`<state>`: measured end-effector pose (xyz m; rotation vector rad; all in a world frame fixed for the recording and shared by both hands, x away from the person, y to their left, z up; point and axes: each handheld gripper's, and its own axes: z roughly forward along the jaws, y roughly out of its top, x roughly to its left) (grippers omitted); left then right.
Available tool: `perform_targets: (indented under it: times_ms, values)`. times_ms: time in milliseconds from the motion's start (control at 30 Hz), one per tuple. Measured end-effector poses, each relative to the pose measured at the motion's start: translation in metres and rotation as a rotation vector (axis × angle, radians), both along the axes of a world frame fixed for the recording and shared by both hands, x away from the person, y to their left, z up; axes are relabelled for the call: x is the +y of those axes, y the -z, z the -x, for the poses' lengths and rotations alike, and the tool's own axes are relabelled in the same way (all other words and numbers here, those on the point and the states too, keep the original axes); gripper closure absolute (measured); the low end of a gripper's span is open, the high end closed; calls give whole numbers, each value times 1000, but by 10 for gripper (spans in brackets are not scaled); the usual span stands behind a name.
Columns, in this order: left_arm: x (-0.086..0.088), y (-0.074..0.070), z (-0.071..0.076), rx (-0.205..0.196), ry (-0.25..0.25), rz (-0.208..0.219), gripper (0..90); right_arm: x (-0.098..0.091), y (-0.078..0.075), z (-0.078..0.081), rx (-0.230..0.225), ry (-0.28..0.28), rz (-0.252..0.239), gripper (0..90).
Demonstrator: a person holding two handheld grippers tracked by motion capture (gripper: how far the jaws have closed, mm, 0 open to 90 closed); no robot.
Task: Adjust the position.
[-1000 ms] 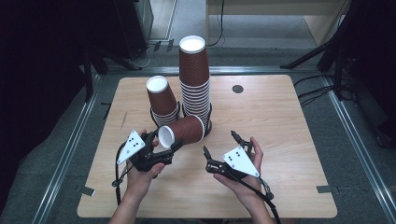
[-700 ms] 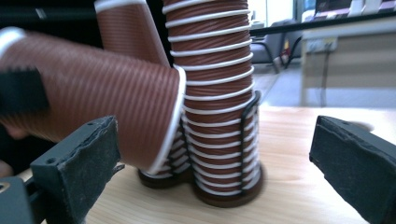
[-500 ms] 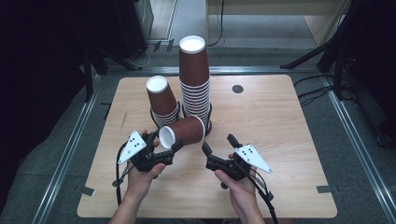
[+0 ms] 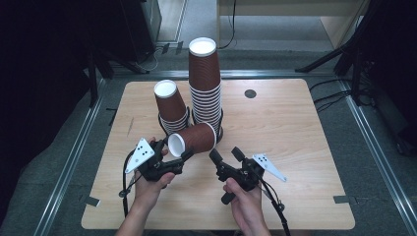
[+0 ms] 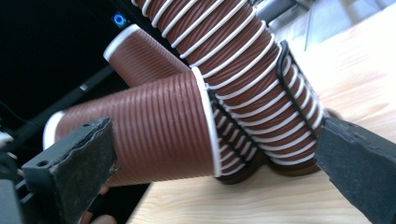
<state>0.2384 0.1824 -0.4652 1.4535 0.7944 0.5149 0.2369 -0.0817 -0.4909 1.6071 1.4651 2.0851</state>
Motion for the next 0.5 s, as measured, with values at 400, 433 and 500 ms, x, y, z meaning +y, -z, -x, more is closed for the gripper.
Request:
perform_targets:
  times_ms: [400,433,500]
  values:
    - [-2,1,1,-3,4,0,228,-4,2,-7,307,-133,-298,0]
    - [-2,1,1,-4,4,-1,228,-3,2,-7,314,-135,-315,0]
    - [-2,1,1,-5,4,-1,228,-2,1,-7,330,-130,-356,0]
